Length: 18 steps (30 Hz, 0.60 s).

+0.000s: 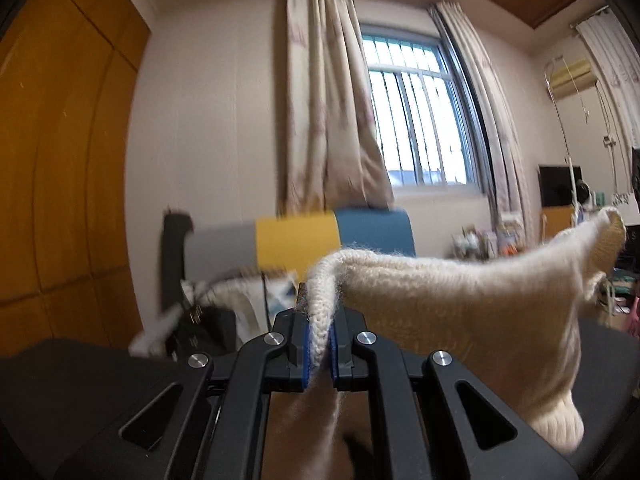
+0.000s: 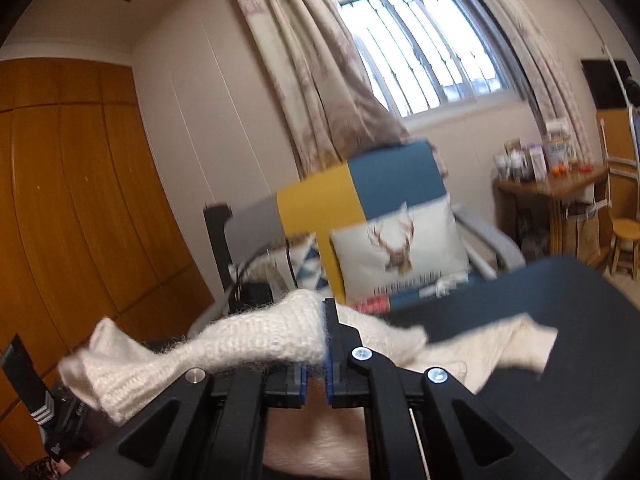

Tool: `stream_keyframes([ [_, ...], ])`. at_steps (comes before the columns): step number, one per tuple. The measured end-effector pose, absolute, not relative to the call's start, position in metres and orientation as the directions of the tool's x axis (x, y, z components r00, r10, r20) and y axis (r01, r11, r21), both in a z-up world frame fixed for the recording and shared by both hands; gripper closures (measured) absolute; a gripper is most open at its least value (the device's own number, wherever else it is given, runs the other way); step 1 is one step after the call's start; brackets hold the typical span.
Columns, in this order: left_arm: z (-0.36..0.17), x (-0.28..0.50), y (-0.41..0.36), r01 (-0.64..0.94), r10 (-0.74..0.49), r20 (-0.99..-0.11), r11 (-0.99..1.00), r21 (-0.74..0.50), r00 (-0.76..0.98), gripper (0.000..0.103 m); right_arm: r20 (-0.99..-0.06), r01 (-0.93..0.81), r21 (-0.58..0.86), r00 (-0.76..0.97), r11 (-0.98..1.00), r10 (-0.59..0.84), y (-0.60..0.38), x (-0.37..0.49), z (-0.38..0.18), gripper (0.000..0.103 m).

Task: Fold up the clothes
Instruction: 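Lift the sweater up off the table with both tools gripping its edges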

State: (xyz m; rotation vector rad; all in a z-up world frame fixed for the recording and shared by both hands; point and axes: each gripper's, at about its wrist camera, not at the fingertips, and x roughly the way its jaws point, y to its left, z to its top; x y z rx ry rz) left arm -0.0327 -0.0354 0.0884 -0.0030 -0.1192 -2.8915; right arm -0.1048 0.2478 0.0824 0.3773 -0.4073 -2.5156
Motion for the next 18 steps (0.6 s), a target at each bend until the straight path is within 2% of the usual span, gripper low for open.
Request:
stream_keyframes([
  [4,0.131,-0.032,-0.05,0.286,-0.28,0.088,-0.956,0.064,-0.956,0.097,-0.095,0.509,0.337,-0.819,-0.792,-0.567,0.25,-0.104,0.126,0.099],
  [9,0.169,-0.028,-0.057,0.313,-0.303,0.137,-0.948,0.063,-0.943,0.096,-0.031,0.551,0.282,-0.813,-0.785,-0.582,0.237,-0.099,0.172,0.099],
  [18,0.211,-0.016,-0.068,0.35,-0.344,0.107,-0.936,0.044,-0.933,0.096,0.047,0.589,0.217,-0.803,-0.779,-0.594,0.217,-0.081,0.224,0.099],
])
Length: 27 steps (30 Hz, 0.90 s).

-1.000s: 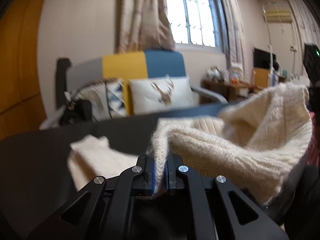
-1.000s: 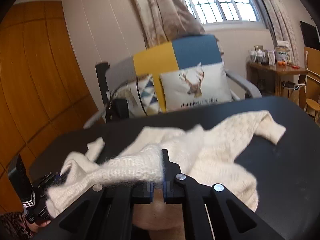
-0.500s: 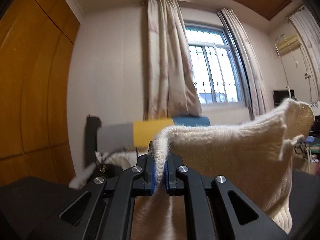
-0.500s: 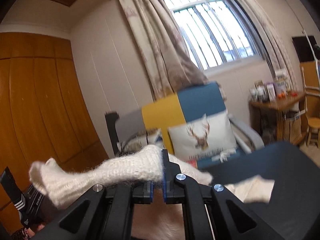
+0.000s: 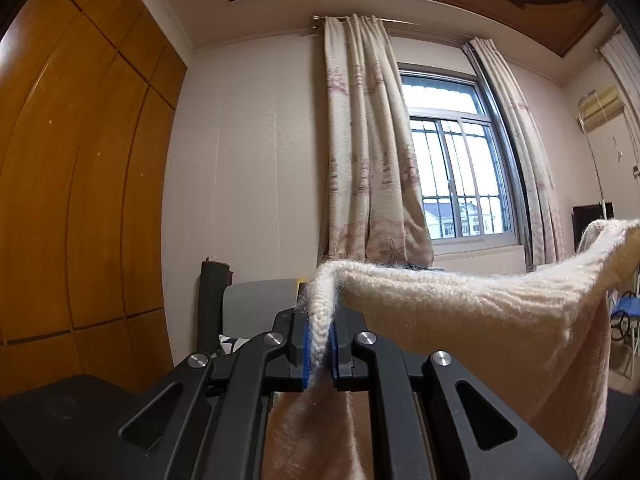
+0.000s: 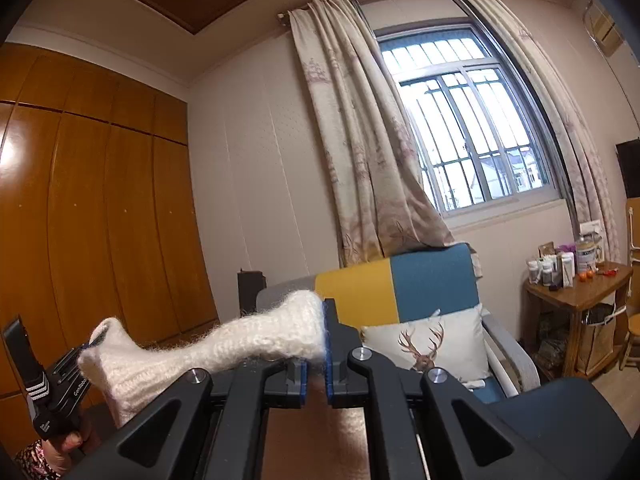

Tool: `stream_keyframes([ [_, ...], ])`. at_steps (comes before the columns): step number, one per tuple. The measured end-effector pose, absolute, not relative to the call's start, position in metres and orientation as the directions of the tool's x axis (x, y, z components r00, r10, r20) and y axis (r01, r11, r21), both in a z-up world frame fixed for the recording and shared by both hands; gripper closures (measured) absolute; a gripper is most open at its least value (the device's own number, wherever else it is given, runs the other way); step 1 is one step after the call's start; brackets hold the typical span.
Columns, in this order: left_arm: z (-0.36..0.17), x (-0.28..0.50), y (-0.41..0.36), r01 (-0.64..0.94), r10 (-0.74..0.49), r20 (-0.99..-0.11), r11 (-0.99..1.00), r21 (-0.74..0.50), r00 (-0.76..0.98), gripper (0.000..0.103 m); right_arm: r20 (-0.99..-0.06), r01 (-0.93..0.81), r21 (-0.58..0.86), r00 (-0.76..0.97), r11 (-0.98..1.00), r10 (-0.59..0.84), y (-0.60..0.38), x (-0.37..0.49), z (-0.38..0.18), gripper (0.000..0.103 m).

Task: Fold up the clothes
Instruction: 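Lift the sweater up off the table with both tools gripping its edges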

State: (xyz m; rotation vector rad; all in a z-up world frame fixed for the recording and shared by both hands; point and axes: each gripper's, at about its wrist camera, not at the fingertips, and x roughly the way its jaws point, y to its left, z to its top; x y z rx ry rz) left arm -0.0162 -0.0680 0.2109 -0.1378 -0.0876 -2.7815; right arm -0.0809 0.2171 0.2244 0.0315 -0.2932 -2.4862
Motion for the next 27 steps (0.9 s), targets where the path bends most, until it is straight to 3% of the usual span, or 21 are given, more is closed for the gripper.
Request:
stream_keyframes([
  [20,0.31,0.106,-0.055,0.421,-0.347,0.384,-0.898,0.128,-0.856,0.096,0.296,0.68,0.156,-0.724,-0.717,-0.623,0.235,0.02,0.299,0.099],
  [27,0.335,0.156,-0.055,0.357,-0.299,0.37,-0.929,0.096,-0.879,0.096,0.348,0.73,0.133,-0.668,-0.671,-0.658,0.246,0.076,0.308,0.099],
])
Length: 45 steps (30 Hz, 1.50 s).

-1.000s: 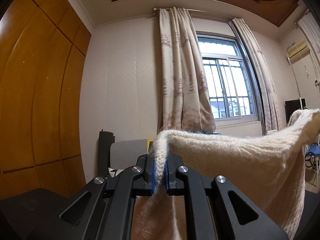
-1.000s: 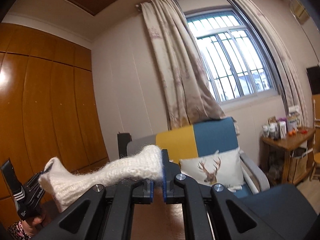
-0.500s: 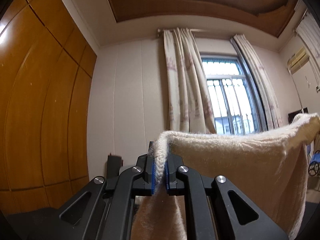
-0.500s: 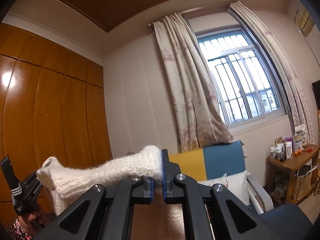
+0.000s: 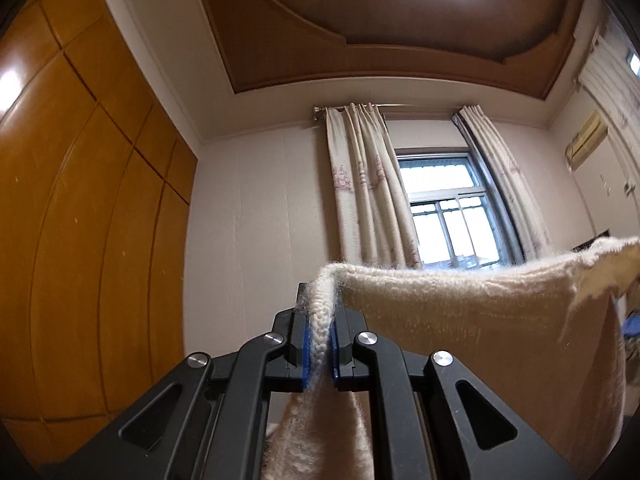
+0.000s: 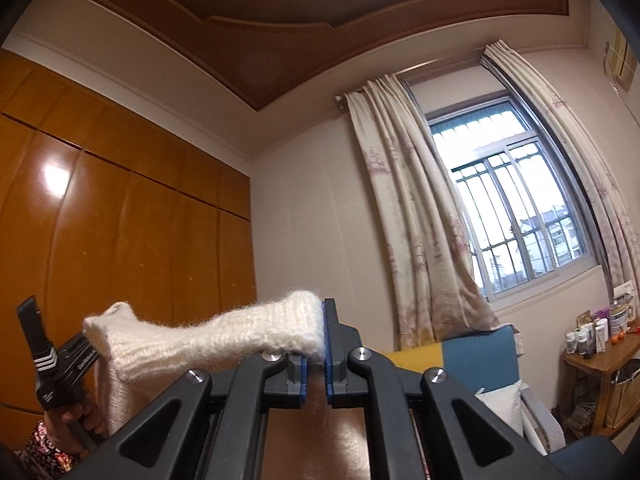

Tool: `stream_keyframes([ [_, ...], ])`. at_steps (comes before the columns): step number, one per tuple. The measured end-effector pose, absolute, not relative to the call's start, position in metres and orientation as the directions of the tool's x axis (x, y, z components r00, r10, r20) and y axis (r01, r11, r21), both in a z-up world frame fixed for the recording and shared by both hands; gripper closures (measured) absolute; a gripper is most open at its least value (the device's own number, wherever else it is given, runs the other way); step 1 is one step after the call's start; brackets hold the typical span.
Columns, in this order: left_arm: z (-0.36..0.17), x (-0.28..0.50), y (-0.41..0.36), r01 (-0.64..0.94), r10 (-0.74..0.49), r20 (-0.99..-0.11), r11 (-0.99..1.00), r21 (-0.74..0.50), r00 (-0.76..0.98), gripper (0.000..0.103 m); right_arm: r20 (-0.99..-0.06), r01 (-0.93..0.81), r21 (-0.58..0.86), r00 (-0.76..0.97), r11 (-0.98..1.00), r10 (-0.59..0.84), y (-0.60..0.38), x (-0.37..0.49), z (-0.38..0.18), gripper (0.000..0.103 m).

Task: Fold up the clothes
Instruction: 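Lift the sweater up off the table with both tools gripping its edges, then lower the held sweater flat onto the table with both tools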

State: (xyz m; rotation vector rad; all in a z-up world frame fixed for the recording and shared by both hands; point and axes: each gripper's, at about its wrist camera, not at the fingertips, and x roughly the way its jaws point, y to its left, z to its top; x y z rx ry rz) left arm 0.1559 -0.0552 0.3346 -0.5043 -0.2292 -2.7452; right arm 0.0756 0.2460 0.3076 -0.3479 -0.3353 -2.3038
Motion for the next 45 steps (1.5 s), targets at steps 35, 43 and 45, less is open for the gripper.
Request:
stream_keyframes([
  [35,-0.044,-0.164,-0.163,0.428,-0.48,-0.399,-0.877,0.218,-0.781,0.094,-0.508,0.346,0.414,-0.68,-0.842,-0.529,0.125,-0.263,-0.019,0.099],
  [43,-0.098,-0.244,-0.186,0.425,-0.504,-0.554,-0.862,0.275,-0.663,0.093,-0.63,0.281,0.397,-0.609,-0.874,-0.482,0.098,-0.334,-0.076,0.099],
  [45,-0.1,-0.261,-0.187,0.413,-0.521,-0.556,-0.854,0.317,-0.648,0.093,-0.645,0.274,0.388,-0.601,-0.88,-0.471,0.091,-0.352,-0.084,0.099],
])
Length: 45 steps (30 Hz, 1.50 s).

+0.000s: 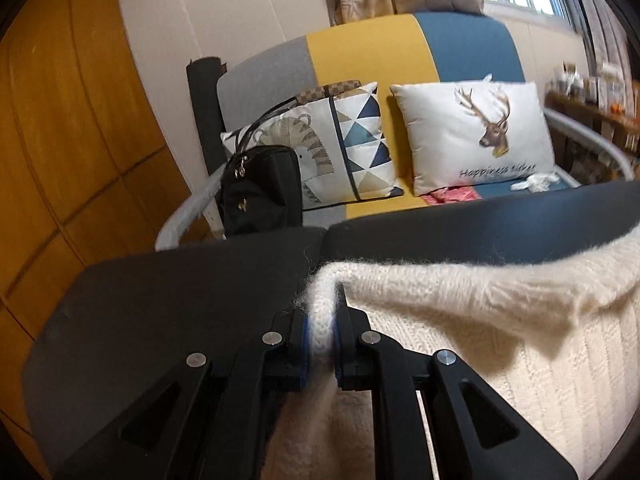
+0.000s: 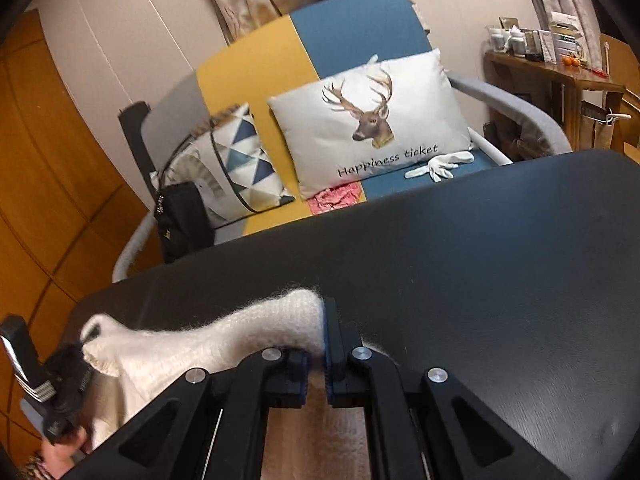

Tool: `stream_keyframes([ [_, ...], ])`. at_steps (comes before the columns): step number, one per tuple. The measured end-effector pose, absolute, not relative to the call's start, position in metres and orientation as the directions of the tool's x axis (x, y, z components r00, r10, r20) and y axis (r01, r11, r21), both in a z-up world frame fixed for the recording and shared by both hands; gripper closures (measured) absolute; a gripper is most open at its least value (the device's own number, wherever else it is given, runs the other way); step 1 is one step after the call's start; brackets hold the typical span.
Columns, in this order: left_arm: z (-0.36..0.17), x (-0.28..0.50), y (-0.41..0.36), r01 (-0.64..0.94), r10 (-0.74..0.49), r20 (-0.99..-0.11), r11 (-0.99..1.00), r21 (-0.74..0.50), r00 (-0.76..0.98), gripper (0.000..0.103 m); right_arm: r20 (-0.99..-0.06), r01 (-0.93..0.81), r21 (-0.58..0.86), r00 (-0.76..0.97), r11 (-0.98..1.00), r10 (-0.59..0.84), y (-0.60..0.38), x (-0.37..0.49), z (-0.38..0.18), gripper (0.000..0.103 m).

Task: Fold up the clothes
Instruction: 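Lower the held sweater flat onto the table with both tools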

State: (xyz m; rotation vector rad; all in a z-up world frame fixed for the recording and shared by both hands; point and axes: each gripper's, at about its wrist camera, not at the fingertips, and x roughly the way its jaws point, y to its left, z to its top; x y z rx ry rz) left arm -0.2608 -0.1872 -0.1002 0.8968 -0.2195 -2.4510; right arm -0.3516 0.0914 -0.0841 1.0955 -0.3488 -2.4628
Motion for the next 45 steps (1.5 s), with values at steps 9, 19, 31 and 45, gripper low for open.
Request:
stream_keyframes([
  [9,-0.142,-0.336,-0.2,0.319,-0.569,-0.667,-0.822,0.472,-0.48,0.091,-0.718,0.292,0.273,-0.572,-0.917,-0.396,0.056,-0.405,-0.114,0.098],
  [19,-0.171,-0.363,-0.195,0.211,-0.686,-0.467,-0.662,0.719,-0.558,0.093,-0.762,0.295,0.163,-0.569,-0.942,-0.31,0.028,-0.442,-0.135,0.092],
  [31,-0.164,-0.364,-0.188,0.099,-0.698,-0.449,-0.593,0.799,-0.558,0.084,-0.746,0.352,0.161,-0.568,-0.922,-0.347,0.041,-0.427,-0.095,0.085],
  [45,-0.103,-0.238,-0.11,0.098,-0.301,-0.754,-0.948,0.303,-0.583,0.074,-0.753,0.162,0.374,-0.521,-0.913,-0.401,0.226,-0.244,-0.091,0.083],
])
